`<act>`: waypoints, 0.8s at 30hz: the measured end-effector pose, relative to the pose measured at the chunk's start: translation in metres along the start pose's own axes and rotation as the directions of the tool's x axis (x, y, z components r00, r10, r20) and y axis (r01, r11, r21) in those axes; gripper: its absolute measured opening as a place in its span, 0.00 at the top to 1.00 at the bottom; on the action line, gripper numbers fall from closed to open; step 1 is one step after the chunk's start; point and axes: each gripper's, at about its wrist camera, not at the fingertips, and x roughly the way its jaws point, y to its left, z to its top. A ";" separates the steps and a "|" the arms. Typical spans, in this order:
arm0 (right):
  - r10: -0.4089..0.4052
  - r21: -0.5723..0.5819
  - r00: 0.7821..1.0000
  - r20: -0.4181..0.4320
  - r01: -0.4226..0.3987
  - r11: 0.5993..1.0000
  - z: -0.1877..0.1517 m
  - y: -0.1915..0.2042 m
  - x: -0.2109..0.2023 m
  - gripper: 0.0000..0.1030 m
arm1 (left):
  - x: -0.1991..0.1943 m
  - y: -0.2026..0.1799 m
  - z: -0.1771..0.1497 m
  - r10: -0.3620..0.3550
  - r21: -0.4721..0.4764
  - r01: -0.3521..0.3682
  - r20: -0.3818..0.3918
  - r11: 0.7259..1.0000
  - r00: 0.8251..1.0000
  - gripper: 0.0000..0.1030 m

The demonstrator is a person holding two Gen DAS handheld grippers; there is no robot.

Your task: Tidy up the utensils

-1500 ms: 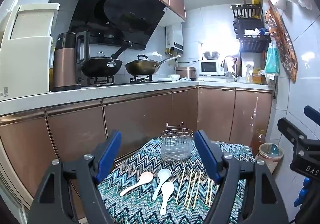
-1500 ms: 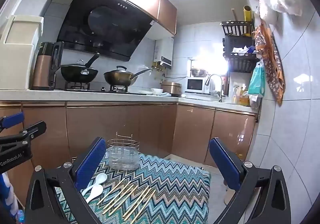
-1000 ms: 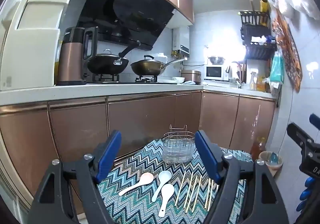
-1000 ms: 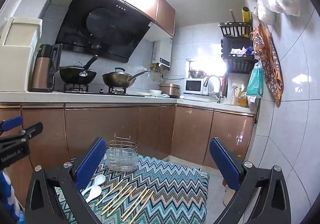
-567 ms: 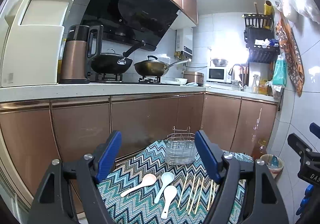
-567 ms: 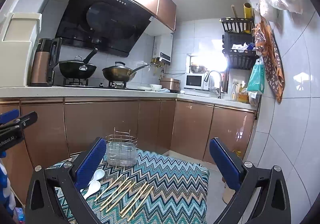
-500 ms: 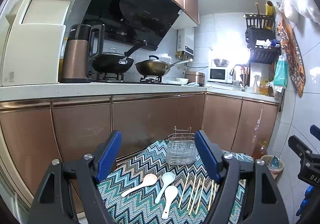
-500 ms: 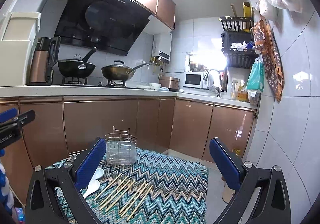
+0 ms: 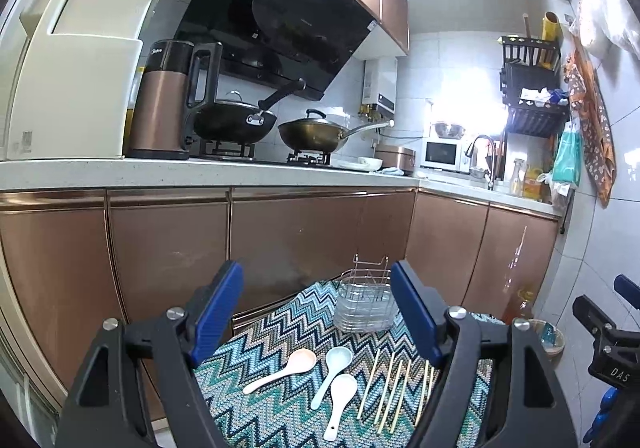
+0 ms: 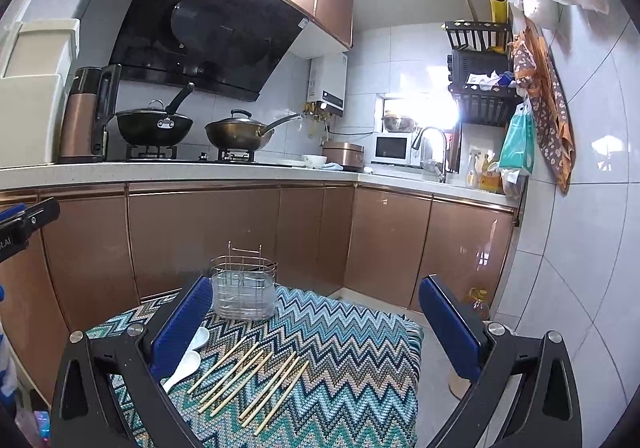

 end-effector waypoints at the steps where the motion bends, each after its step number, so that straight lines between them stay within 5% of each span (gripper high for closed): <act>1: 0.003 0.001 1.000 -0.004 -0.003 1.000 -0.001 0.000 0.002 0.00 | 0.002 0.001 -0.001 0.000 0.000 0.000 -0.006 1.000 1.000 0.27; 24: 0.069 0.022 0.993 -0.097 -0.068 0.997 -0.018 -0.015 0.056 0.00 | 0.060 0.008 -0.020 0.038 -0.001 -0.039 -0.145 0.999 0.989 0.27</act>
